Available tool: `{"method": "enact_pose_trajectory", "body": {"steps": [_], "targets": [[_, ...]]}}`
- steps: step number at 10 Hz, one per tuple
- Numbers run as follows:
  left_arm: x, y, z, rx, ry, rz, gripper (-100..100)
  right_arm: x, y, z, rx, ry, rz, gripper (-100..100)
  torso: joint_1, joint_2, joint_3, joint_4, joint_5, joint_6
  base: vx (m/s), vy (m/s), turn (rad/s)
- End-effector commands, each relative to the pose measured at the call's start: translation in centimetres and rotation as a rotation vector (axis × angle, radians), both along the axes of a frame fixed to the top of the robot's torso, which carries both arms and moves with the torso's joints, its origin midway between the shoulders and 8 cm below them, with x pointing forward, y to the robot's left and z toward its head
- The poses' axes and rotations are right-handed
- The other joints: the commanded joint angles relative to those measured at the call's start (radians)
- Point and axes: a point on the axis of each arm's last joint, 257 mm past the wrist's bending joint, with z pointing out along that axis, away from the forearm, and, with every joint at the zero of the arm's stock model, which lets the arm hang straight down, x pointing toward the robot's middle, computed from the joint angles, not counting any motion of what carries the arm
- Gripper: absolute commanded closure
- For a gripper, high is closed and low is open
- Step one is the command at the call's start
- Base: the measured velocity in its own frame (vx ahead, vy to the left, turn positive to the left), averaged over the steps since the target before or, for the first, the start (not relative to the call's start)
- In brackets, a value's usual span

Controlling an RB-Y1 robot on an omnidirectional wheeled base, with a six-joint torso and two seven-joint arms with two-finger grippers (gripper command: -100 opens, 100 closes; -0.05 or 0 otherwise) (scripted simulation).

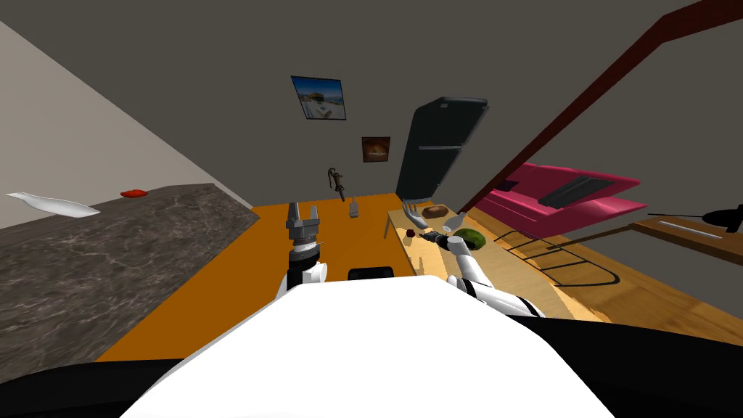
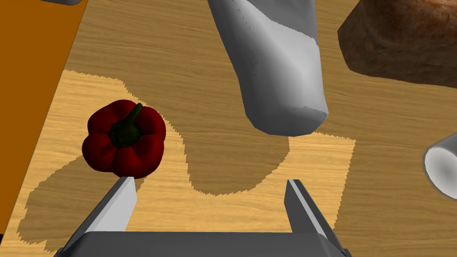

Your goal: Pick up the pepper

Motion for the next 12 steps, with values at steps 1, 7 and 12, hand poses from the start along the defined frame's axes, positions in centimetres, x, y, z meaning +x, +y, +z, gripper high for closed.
{"method": "enact_pose_trajectory", "body": {"steps": [1, 7, 12], "targets": [[0.0, 0.0, 0.0, 0.0, 0.0, 0.0, 0, -0.3, 0.5, -0.7, 0.061, 0.012, -0.019, -100, 0.0, 0.0, 0.0, 0.0, 0.0, 0.0, 0.018, -0.015, 0.021], [0.0, 0.0, 0.0, 0.0, 0.0, 0.0, 0, -0.7, 4.0, -1.7, 0.402, 0.027, -0.107, -100, 0.0, 0.0, 0.0, 0.0, 0.0, 0.0, 0.031, -0.021, 0.03], [0.0, 0.0, 0.0, 0.0, 0.0, 0.0, 0, -1.2, 6.2, -2.2, 0.59, 0.041, -0.156, -100, 0.001, 0.0, 0.0, 0.0, 0.0, 0.0, 0.034, -0.016, 0.023]]}}
